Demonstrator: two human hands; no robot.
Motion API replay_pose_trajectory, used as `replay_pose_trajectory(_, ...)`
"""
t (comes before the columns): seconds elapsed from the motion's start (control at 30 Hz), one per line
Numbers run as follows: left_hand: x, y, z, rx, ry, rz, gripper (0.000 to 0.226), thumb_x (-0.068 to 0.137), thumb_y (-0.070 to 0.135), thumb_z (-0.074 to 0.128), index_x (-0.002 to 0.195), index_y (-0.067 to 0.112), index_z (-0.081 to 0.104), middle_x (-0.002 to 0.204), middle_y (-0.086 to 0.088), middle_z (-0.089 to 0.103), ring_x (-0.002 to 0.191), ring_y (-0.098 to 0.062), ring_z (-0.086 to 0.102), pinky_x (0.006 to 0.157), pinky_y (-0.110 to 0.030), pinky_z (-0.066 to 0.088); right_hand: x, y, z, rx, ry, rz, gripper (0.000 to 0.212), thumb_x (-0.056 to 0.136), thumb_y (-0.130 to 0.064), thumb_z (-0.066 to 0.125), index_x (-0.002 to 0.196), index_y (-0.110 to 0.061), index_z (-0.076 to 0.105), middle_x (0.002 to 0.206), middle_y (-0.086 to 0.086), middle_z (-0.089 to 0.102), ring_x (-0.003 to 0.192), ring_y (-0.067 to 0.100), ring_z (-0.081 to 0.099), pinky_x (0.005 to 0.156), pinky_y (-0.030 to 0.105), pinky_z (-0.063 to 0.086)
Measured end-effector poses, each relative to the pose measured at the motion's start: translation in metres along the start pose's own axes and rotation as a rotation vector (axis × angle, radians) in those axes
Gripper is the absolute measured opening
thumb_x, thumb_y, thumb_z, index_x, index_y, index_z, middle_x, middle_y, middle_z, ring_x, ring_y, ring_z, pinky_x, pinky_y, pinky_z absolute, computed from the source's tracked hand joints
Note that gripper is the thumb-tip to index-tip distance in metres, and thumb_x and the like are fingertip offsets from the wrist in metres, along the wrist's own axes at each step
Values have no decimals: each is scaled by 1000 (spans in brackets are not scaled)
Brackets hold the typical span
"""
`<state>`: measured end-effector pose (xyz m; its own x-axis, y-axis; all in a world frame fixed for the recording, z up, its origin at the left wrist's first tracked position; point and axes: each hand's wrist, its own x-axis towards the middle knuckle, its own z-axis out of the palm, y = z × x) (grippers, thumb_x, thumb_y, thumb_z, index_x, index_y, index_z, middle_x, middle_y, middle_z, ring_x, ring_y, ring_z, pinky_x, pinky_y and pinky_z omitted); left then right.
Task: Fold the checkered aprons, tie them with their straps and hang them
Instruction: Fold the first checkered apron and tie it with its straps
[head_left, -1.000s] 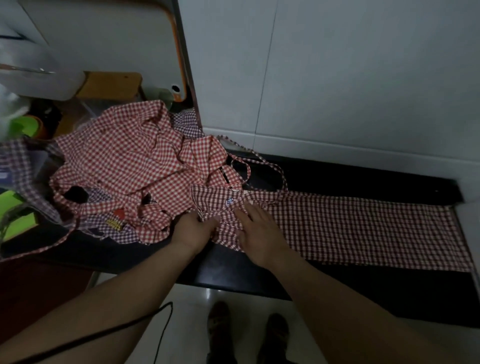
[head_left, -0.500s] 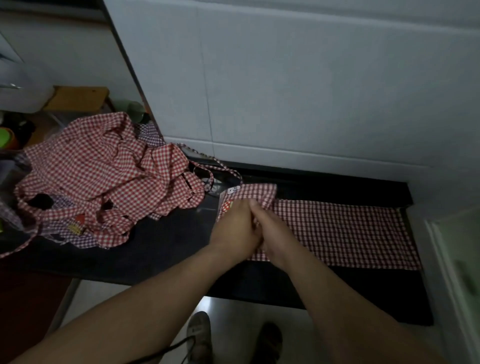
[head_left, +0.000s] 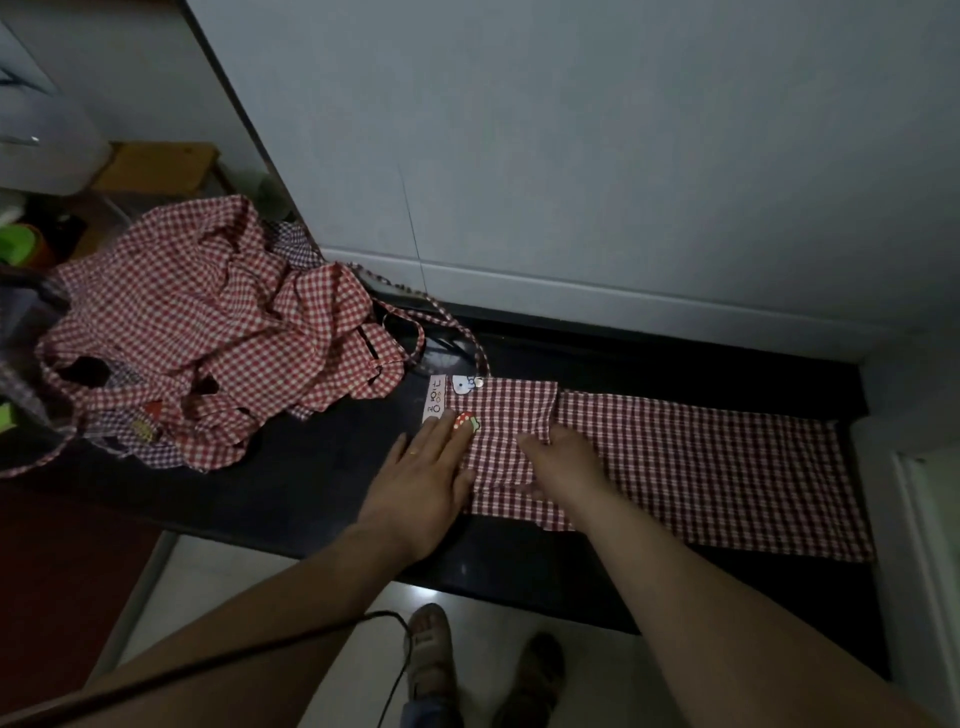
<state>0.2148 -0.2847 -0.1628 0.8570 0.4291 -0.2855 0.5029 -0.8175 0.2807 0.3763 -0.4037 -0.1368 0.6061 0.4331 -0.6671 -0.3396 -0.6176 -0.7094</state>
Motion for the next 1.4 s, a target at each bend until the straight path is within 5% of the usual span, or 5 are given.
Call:
replay_pose_trajectory(0.37, 1, 2, 6, 178, -124, -4, 75, 107, 61, 14, 164, 22, -15, 169, -4, -28, 158, -21, -24, 129, -51, -7, 0, 14, 7, -724, 510, -392, 33, 92, -36, 68, 115, -24, 48, 109, -4, 60, 86, 13, 62, 70, 37, 59)
replay_pose_trajectory(0.5, 8, 12, -6, -86, 130, -71, 48, 108, 49, 35, 145, 21, 46, 157, -4, 38, 146, -27, 35, 113, -46, 37, -1, 13, 20, -888, 294, -634, 44, 98, -35, 62, 138, -30, 45, 129, -1, 52, 109, 16, 56, 89, 36, 56)
replay_pose_trajectory(0.67, 37, 11, -18, -842, 193, -625, 51, 94, 40, 72, 130, 11, 50, 126, -5, 55, 110, -26, 61, 98, -44, 53, 13, 25, 22, -929, 154, -584, 56, 102, -41, 57, 154, -30, 40, 135, 3, 46, 122, 20, 47, 107, 39, 45)
replay_pose_trajectory(1.17, 26, 62, -73, -591, 249, -281, 25, 89, 41, 59, 111, 29, 59, 107, 0, 66, 90, -22, 69, 79, -42, 59, -19, -22, -3, 220, -506, 55, 77, 85, -90, 43, 148, -46, 51, 151, -4, 57, 139, 21, 53, 120, 53, 35)
replay_pose_trajectory(1.4, 19, 82, -24, -459, 211, 34, 32, 98, 40, 47, 123, 26, 63, 120, 7, 60, 111, -13, 56, 95, -39, 47, -12, -2, -47, 408, -329, 225, 37, 103, -36, 58, 124, -9, 72, 116, 13, 77, 111, 29, 73, 105, 47, 54)
